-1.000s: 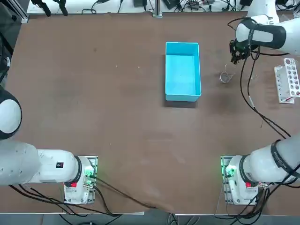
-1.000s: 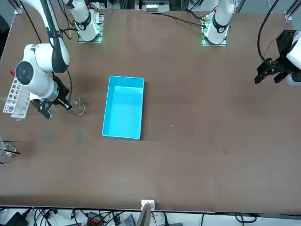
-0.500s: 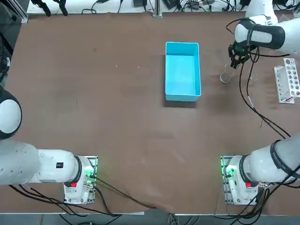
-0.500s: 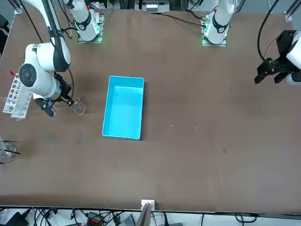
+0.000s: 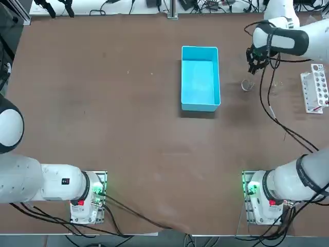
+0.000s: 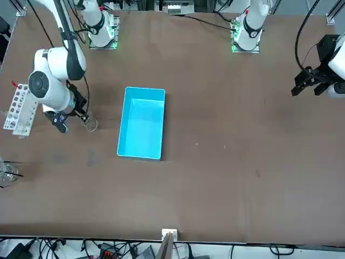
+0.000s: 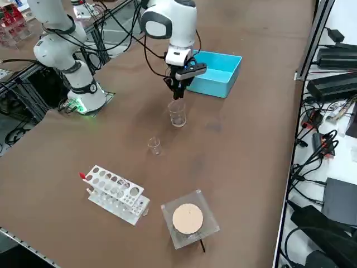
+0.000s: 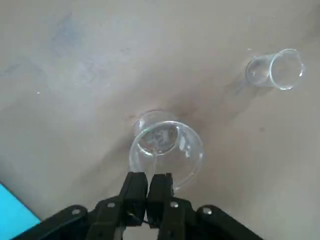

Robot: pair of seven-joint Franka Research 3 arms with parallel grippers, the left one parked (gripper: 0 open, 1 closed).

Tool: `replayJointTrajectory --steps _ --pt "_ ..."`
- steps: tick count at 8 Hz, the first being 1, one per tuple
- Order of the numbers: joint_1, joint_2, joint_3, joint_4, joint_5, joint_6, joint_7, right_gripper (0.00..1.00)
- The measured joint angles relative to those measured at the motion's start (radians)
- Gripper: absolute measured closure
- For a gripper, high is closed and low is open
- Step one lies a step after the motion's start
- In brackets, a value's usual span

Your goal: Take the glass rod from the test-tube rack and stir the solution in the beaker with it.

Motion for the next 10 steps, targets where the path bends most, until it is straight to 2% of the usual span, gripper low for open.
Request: replayJointTrajectory --steps 3,5,8,10 --pt "-0.007 0.004 -0.016 0.021 0.0 0.029 0.007 0.95" --pt "-0.022 0.002 -0.022 0.026 -0.001 0.007 0.0 0.95" --pt "-0.023 -0.044 -0.021 0.064 -0.003 -0.144 -0.012 0.95" --pt "-0.023 -0.083 -0.017 0.149 -0.003 -0.27 -0.02 0.95"
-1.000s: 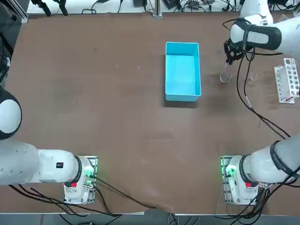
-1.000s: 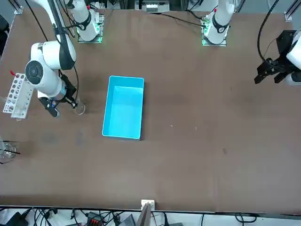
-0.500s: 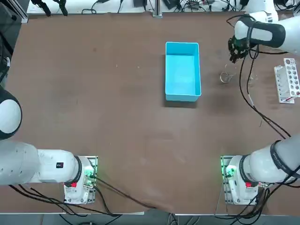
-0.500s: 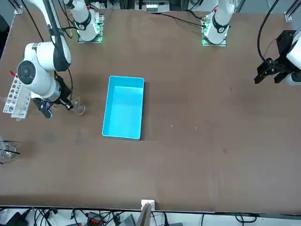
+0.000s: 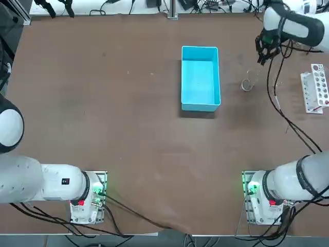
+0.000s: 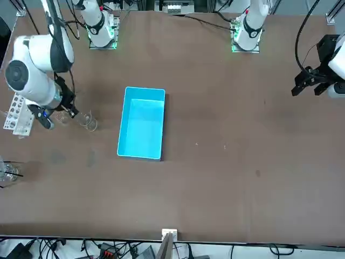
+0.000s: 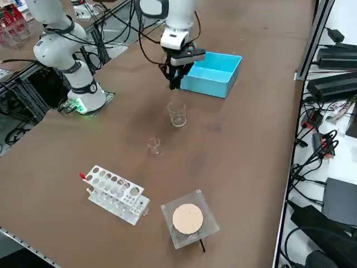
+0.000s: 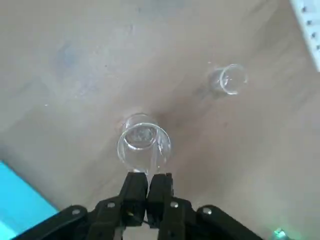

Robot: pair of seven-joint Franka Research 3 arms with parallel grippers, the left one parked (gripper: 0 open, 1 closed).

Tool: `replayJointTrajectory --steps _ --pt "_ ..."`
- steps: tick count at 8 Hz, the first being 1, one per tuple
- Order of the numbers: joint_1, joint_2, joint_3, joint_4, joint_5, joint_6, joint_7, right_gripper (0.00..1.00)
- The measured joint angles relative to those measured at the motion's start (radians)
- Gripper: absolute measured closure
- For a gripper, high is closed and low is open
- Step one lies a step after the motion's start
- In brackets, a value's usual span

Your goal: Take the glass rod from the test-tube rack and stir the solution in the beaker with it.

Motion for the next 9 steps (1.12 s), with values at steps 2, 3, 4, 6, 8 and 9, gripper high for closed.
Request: replayJointTrajectory --steps 2,3,4,6,8,9 --pt "-0.018 -0.017 -0.003 0.098 -0.001 -0.123 -0.082 0.95" --pt "-0.063 -0.018 -0.005 0.134 -0.001 -0.163 -0.178 0.95" --pt "-0.133 -0.017 -0.01 0.15 -0.002 -0.174 -0.298 0.95" --pt "-0.303 0.01 -0.017 0.162 -0.003 -0.13 -0.532 0.95" --pt "-0.469 0.075 -0.02 0.199 -0.003 -0.062 -0.767 0.95" --pt "-0.531 0.103 -0.02 0.24 -0.003 -0.06 -0.865 0.95"
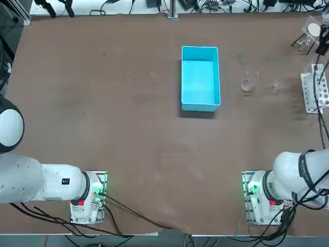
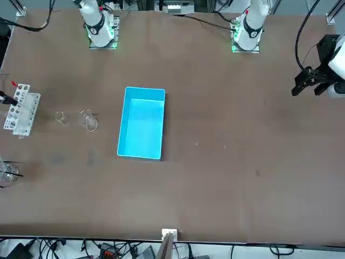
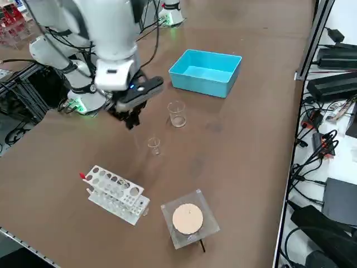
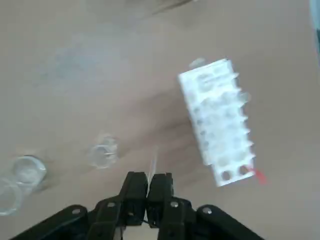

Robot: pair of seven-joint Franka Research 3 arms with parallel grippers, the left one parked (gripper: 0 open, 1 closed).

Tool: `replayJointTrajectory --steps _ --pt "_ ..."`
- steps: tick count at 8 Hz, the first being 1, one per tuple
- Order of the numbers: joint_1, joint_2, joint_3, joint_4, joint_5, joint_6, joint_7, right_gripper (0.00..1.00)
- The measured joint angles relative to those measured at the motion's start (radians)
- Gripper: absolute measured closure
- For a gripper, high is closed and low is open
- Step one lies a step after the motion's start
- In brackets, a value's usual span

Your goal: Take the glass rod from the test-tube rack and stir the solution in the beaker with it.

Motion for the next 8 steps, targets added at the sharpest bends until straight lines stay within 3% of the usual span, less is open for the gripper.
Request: replayJointTrajectory --steps 4,8 --pt "-0.196 0.03 0.0 0.043 0.054 0.001 -0.272 0.95" --pt "-0.201 0.087 0.014 0.042 0.059 0.021 -0.278 0.95"
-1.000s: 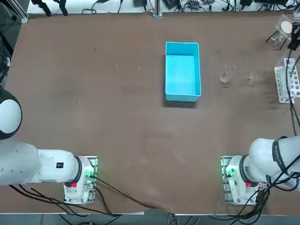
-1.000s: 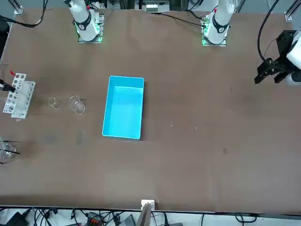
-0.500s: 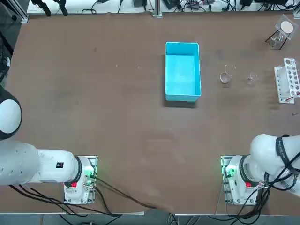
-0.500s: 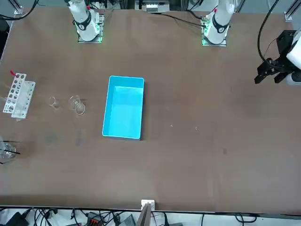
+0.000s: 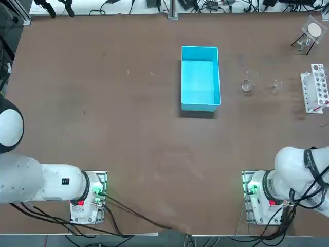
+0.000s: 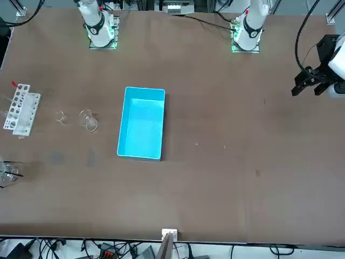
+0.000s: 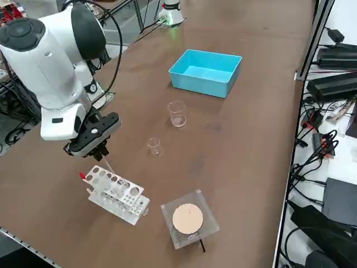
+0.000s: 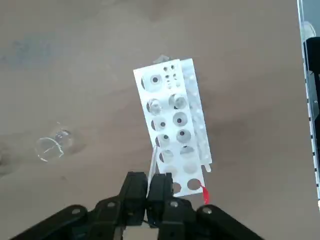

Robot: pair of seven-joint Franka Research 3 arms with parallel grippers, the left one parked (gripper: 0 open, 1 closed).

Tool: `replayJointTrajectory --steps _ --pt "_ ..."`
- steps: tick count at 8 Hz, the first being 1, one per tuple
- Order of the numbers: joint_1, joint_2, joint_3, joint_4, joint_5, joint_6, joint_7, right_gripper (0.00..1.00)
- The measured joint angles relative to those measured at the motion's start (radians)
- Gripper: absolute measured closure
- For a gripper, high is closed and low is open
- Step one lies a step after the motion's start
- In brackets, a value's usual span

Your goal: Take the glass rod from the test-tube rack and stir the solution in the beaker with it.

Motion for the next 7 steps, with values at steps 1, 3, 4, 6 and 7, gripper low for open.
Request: replayJointTrajectory --steps 1,3,4,6,7 --pt "-0.01 0.002 0.0 -0.002 0.0 0.0 -0.006 0.95" --pt "-0.026 0.001 -0.002 -0.009 0.0 0.0 -0.032 0.95" --pt "-0.035 0.001 -0.002 -0.019 0.0 0.007 -0.049 0.95" --pt "-0.04 -0.003 -0.003 -0.045 0.0 0.027 -0.06 0.95" --pt "-0.04 -0.005 -0.002 -0.059 0.0 0.047 -0.061 0.95"
